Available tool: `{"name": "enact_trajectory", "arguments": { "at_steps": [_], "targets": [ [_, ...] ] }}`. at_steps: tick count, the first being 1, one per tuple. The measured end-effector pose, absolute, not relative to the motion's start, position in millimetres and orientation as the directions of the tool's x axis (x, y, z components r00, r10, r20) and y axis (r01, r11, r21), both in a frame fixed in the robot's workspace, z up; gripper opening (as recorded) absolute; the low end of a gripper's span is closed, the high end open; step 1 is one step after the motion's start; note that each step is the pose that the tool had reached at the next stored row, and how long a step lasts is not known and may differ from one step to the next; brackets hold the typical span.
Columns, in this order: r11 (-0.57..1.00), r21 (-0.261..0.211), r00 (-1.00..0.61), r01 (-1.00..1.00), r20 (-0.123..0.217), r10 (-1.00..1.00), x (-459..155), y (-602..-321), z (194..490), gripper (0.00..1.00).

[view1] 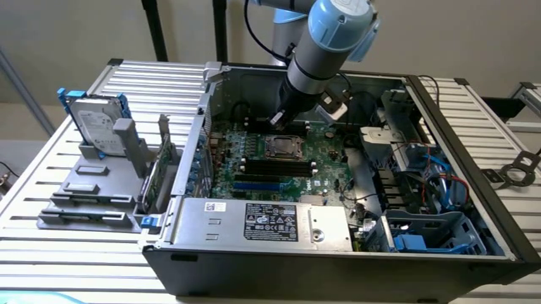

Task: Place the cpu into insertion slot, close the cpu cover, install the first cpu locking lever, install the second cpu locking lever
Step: 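Install the second cpu locking lever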

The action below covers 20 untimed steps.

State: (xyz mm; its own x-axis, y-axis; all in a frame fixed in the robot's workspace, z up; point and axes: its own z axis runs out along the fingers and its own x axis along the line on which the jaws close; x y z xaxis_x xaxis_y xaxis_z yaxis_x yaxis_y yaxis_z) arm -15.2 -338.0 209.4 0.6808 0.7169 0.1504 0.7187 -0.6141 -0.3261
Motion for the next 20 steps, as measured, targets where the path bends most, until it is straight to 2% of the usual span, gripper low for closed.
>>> {"name": "enact_trajectory", "arguments": {
  "at_steps": [15,20],
  "targets": [
    [-0.612,-0.326,0.678,0.721,0.15,0.719,-15.2,-337.9,209.8,0.11],
    [-0.612,-0.326,0.679,0.721,0.151,0.719,-15.2,-338.0,226.6,0.11]
  ]
}}
